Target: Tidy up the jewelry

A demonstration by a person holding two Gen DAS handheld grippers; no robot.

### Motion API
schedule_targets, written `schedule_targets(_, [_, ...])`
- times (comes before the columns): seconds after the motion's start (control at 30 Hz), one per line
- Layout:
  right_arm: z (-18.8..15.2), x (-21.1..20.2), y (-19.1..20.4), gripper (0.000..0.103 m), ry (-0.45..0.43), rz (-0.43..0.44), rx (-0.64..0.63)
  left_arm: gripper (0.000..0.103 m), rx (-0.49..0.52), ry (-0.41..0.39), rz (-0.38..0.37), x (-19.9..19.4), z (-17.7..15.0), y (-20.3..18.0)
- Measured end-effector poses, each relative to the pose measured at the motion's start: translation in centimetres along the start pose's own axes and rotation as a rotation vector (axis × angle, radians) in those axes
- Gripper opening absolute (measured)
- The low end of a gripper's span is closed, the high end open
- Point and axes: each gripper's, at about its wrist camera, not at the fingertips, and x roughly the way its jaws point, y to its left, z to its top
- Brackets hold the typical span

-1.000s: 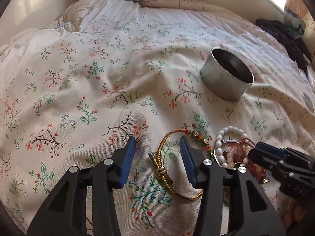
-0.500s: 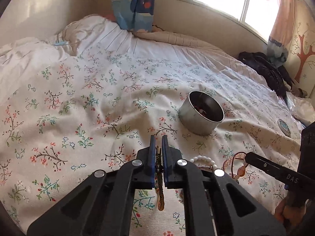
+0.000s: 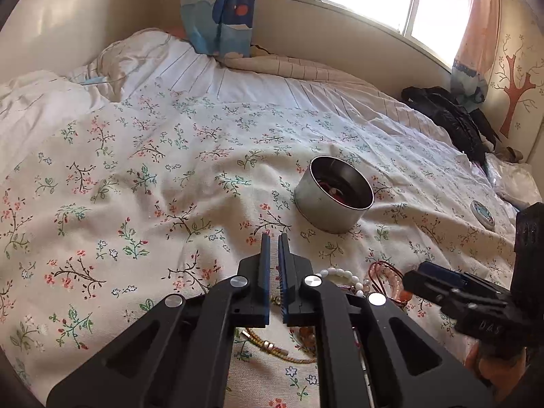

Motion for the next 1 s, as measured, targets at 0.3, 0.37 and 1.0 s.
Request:
schedule_targets(0.3, [-0.5, 1.6, 0.0, 0.005, 0.054, 0.039, 0.004, 0.004, -0.009, 0.023, 0.034, 0.5, 0.0, 0.4])
schedule_targets(0.37, [-0.3, 0.5, -1.1, 0.005, 0.007, 0.094, 0.078, 0.004, -0.029, 0.076, 0.075, 1.5, -0.2, 1.0])
schedule_targets(1.0, [0.8, -4.3, -5.1, 0.005, -0.252, 0.376, 0.318, 0.000, 0.050, 0.020, 0.066, 0.4, -0.2, -0.2])
